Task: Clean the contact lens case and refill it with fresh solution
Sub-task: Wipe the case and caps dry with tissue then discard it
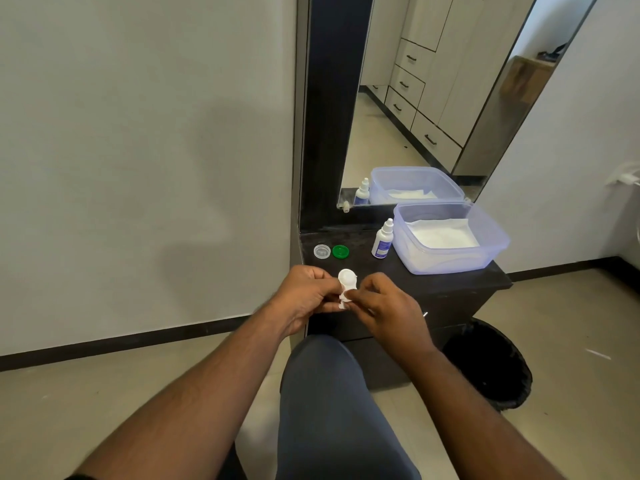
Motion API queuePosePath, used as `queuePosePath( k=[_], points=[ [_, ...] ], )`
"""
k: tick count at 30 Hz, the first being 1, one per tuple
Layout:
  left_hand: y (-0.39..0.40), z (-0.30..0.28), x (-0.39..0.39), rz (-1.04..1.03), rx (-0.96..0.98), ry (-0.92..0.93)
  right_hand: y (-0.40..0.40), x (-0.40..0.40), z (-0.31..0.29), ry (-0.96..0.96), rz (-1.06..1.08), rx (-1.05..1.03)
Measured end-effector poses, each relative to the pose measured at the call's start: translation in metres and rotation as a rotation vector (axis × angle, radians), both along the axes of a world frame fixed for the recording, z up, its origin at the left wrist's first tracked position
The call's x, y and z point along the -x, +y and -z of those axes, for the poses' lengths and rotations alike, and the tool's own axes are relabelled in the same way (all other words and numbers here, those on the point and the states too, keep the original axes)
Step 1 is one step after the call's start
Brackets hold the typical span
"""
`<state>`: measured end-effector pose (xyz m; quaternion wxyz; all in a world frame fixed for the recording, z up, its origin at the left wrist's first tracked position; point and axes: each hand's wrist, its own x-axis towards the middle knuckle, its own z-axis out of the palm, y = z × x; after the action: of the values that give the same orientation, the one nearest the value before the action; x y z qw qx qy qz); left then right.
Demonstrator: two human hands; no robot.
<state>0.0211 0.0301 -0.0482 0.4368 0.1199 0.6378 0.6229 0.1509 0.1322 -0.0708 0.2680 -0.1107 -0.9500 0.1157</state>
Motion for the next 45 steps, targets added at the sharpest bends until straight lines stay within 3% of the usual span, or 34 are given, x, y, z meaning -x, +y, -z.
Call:
queuePosePath(
  k=[4, 9, 11, 13, 15, 24, 33, 39, 45],
  points=[
    [0.002, 0.002, 0.001, -0.007, 0.031, 0.018, -0.002, 0.0, -0.008, -0.1, -0.079, -0.209],
    [0.001, 0.002, 0.002, 0.015, 0.034, 0.009, -0.004, 0.005, -0.011, -0.142, -0.079, -0.205],
    [0.001, 0.004, 0.001, -0.006, 0.01, -0.003, 0.0, 0.006, -0.006, -0.113, 0.009, 0.011],
    [0.002, 0.006, 0.001, -0.017, -0.005, 0.008, 0.007, 0.006, -0.001, 0.038, 0.147, 0.304],
    [0.002, 0.008, 0.002, -0.01, 0.002, 0.029, 0.013, 0.006, -0.002, 0.138, 0.231, 0.428],
    [-0.001, 0.009, 0.005, 0.08, -0.049, 0.004, 0.012, 0.019, -0.016, -0.087, -0.005, -0.027],
    [-0.001, 0.01, 0.0, 0.056, -0.053, 0.099, 0.008, 0.024, -0.023, -0.138, 0.134, 0.176],
    [0.002, 0.011, -0.001, 0.02, -0.049, 0.109, 0.014, 0.014, -0.019, -0.078, 0.142, 0.179],
    [0.0, 0.007, -0.001, 0.072, -0.021, 0.15, 0.005, 0.027, -0.022, -0.155, 0.092, 0.103]
  ],
)
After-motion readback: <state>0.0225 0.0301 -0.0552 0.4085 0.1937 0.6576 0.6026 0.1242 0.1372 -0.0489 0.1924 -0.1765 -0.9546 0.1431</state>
